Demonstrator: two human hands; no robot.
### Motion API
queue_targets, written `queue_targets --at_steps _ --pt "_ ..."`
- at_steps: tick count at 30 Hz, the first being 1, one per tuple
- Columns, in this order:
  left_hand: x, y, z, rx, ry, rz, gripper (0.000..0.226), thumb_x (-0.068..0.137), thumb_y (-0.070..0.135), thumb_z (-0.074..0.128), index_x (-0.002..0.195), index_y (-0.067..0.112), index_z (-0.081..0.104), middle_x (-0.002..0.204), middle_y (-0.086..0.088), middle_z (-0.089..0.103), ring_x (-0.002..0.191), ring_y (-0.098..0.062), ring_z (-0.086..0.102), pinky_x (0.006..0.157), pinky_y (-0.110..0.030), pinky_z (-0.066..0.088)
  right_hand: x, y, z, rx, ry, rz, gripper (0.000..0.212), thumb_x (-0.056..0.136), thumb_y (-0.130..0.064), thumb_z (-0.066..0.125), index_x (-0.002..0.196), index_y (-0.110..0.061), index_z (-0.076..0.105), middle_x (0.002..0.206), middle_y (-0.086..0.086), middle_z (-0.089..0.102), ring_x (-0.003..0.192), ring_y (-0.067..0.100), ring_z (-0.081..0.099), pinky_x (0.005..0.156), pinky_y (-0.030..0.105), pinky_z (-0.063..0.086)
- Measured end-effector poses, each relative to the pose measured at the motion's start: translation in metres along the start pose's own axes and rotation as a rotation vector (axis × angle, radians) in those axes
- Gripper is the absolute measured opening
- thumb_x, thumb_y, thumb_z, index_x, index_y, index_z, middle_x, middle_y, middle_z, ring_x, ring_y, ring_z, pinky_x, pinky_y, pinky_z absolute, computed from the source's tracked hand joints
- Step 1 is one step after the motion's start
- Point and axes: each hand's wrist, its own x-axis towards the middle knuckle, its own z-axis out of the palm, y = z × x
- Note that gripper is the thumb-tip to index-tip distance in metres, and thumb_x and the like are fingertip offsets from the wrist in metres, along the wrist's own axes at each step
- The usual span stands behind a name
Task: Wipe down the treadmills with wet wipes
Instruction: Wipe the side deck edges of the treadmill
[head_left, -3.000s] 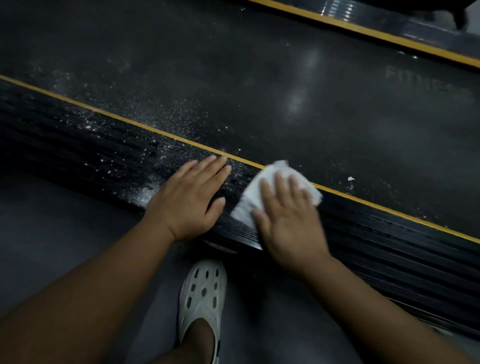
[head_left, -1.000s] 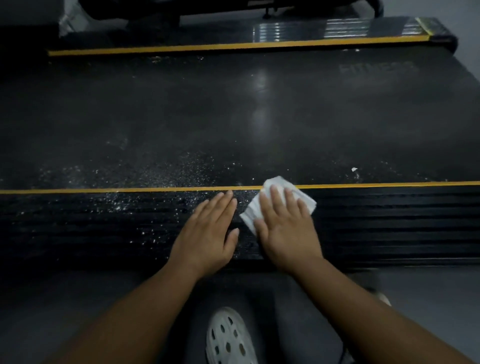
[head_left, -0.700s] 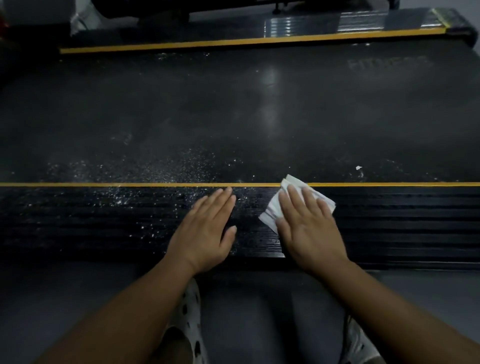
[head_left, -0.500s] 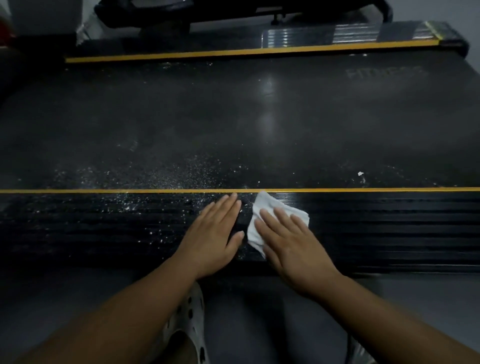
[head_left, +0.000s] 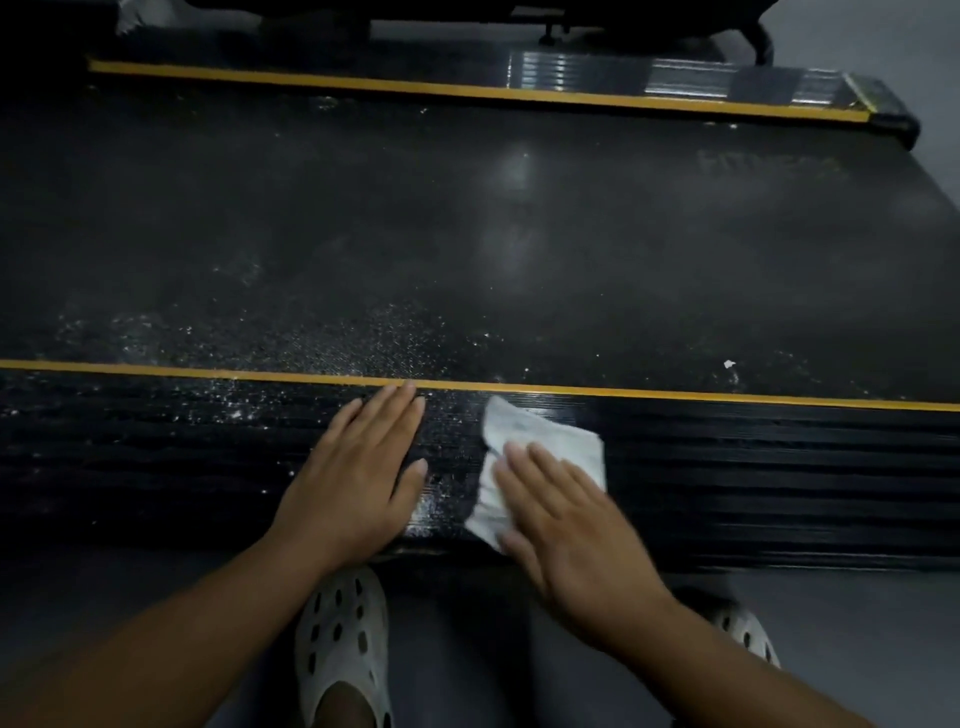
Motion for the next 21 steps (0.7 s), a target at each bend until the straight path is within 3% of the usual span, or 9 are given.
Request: queue_targets --at_steps 4,6,9,11,14,17,19,21 --pt "-0.001 0.0 0.003 -0.014 0.01 0.002 0.07 0.101 0.054 0.011 0.163 0.021 0.008 0.169 0.007 -0.004 0.153 -0.003 -0.013 0.125 -0.031 -0.007 0.025 0.043 -0.003 0.008 -0.009 0.286 0.071 0.1 -0.055 0.016 0.159 -0.017 0.026 0.166 0.005 0.015 0.154 0.024 0.013 0.122 0.037 0.012" --pt "-0.001 -0.001 0.003 -0.006 0.012 0.006 0.07 0.101 0.054 0.013 0.163 0.02 0.01 0.169 0.006 -0.002 0.154 -0.004 -0.012 0.126 -0.033 -0.004 0.05 0.021 0.001 0.019 -0.012 0.331 0.073 0.098 -0.054 0.014 0.159 -0.015 0.025 0.166 0.008 0.015 0.154 0.028 0.013 0.122 0.041 0.014" --pt "0.0 -0.001 0.002 -0.013 0.015 -0.001 0.071 0.1 0.052 0.017 0.162 0.018 0.016 0.169 0.005 0.002 0.154 -0.005 -0.006 0.126 -0.035 0.0 0.026 -0.015 0.002 -0.013 -0.005 0.058 0.062 0.102 -0.048 0.031 0.152 -0.013 0.043 0.16 0.01 0.036 0.147 0.031 0.034 0.117 0.046 0.034" --pt "0.0 0.0 0.001 -0.015 0.01 -0.005 0.071 0.1 0.052 0.016 0.162 0.018 0.016 0.169 0.005 0.002 0.155 -0.005 -0.006 0.126 -0.036 0.001 -0.01 -0.008 -0.005 -0.013 -0.089 -0.087 0.058 0.104 -0.047 0.034 0.153 -0.018 0.041 0.161 0.004 0.034 0.149 0.026 0.031 0.117 0.042 0.027" --pt "-0.001 0.001 0.001 -0.017 0.01 -0.006 0.071 0.1 0.054 0.011 0.163 0.02 0.011 0.169 0.006 -0.002 0.154 -0.005 -0.01 0.126 -0.035 -0.002 -0.011 0.031 -0.008 -0.038 -0.033 0.039 0.062 0.103 -0.05 0.03 0.156 -0.018 0.036 0.163 0.004 0.028 0.15 0.026 0.029 0.118 0.04 0.022" --pt "0.0 0.001 0.001 -0.005 0.0 -0.002 0.072 0.098 0.054 0.01 0.162 0.021 0.009 0.169 0.007 -0.003 0.153 -0.004 -0.011 0.126 -0.034 -0.003 0.041 0.025 -0.003 -0.003 -0.027 0.271 0.072 0.099 -0.055 0.014 0.16 -0.017 0.023 0.167 0.004 0.013 0.155 0.027 0.012 0.123 0.041 0.014" --pt "0.0 0.001 0.0 -0.006 0.007 -0.002 0.072 0.099 0.051 0.016 0.162 0.018 0.016 0.169 0.005 0.003 0.154 -0.006 -0.005 0.126 -0.035 0.001 0.048 -0.009 0.002 -0.001 -0.003 0.202 0.067 0.1 -0.05 0.023 0.155 -0.013 0.037 0.163 0.01 0.029 0.15 0.033 0.028 0.12 0.048 0.03" --pt "0.001 0.001 0.0 0.003 0.013 -0.001 0.071 0.098 0.049 0.02 0.161 0.016 0.023 0.169 0.003 0.008 0.155 -0.007 0.001 0.126 -0.035 0.002 0.022 -0.028 0.004 0.005 -0.025 -0.017 0.058 0.104 -0.046 0.032 0.152 -0.016 0.044 0.16 0.007 0.037 0.148 0.03 0.034 0.117 0.046 0.034"
